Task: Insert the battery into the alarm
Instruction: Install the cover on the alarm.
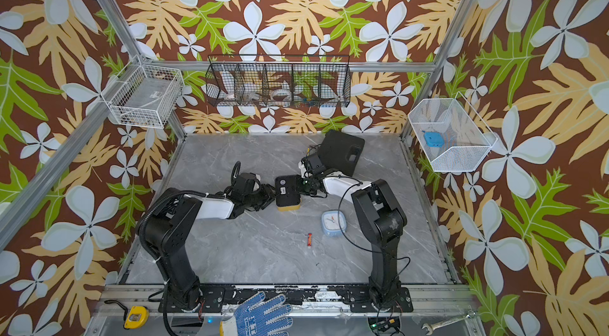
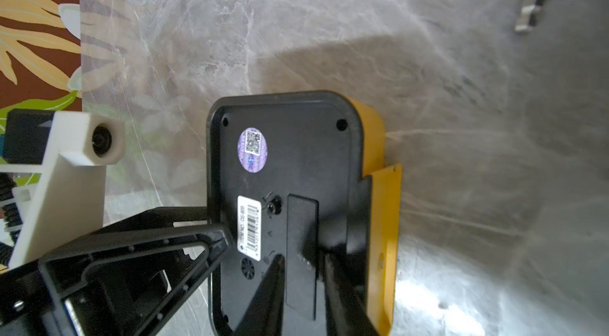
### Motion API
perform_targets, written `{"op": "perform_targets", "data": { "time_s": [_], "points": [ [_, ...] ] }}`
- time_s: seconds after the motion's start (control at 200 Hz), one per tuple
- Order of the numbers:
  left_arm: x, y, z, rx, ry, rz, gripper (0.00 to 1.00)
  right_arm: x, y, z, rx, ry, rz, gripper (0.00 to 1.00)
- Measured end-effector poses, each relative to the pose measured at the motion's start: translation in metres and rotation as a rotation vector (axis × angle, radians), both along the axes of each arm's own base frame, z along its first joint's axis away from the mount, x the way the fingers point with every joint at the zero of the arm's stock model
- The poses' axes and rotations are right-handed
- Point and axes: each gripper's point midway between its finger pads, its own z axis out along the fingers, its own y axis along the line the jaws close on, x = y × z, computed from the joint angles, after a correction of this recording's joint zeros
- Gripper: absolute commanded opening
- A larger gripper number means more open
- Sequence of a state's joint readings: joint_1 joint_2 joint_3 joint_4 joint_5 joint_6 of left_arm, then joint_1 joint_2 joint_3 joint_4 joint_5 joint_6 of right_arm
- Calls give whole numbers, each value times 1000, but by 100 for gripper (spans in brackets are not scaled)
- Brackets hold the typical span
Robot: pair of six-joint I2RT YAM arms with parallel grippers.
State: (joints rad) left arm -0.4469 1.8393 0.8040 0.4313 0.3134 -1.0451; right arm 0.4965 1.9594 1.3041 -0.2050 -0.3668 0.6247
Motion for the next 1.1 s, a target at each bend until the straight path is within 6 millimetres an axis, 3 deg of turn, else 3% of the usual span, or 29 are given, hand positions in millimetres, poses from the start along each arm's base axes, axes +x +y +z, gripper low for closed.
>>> {"op": "perform_targets", "data": {
  "time_s": [0.165,0.4,0.676,0.896,1.101],
  "points": [
    [-1,2,0,4,-1,5,53,4,-1,5,-61,-30,1,44],
    [-2,4,0,12,-1,13,53,3,-1,10,-112,-55,14,47],
    [-2,5,1,15,0,15,53,15,-1,55,-138,-211,69,55],
    [-2,4,1,16,1,12,53,18,-27,16,-228,-145,95,59],
    [-1,4,1,16,2,11,53,11,-22,-5,-236,-107,162,60]
  ]
}}
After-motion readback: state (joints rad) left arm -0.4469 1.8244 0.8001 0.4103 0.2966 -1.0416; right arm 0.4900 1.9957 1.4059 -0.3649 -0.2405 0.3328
